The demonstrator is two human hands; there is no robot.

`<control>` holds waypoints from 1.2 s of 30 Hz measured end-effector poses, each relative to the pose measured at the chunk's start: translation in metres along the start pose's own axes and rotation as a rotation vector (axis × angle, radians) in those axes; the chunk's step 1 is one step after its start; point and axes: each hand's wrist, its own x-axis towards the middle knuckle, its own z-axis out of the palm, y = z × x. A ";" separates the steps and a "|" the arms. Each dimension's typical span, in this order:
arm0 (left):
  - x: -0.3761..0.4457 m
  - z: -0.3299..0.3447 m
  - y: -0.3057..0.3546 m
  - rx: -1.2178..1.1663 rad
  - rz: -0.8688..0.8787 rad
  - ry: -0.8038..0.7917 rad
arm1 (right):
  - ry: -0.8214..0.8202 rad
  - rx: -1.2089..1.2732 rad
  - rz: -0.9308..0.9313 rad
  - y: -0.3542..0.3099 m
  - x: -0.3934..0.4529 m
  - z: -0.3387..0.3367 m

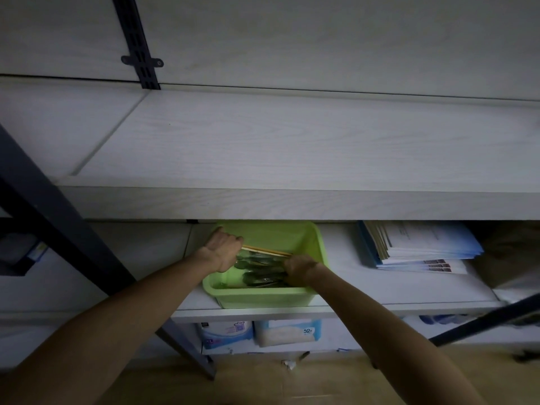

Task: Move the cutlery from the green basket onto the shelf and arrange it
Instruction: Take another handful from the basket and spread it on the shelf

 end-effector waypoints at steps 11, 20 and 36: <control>0.000 -0.006 -0.008 -0.109 0.035 0.035 | 0.091 0.039 -0.044 0.003 -0.017 -0.029; -0.013 -0.019 -0.011 -0.229 0.059 0.113 | 0.227 -0.135 -0.042 0.024 -0.045 -0.043; -0.097 -0.065 0.036 -0.454 -0.175 0.407 | 0.451 -0.231 -0.068 0.078 -0.158 -0.055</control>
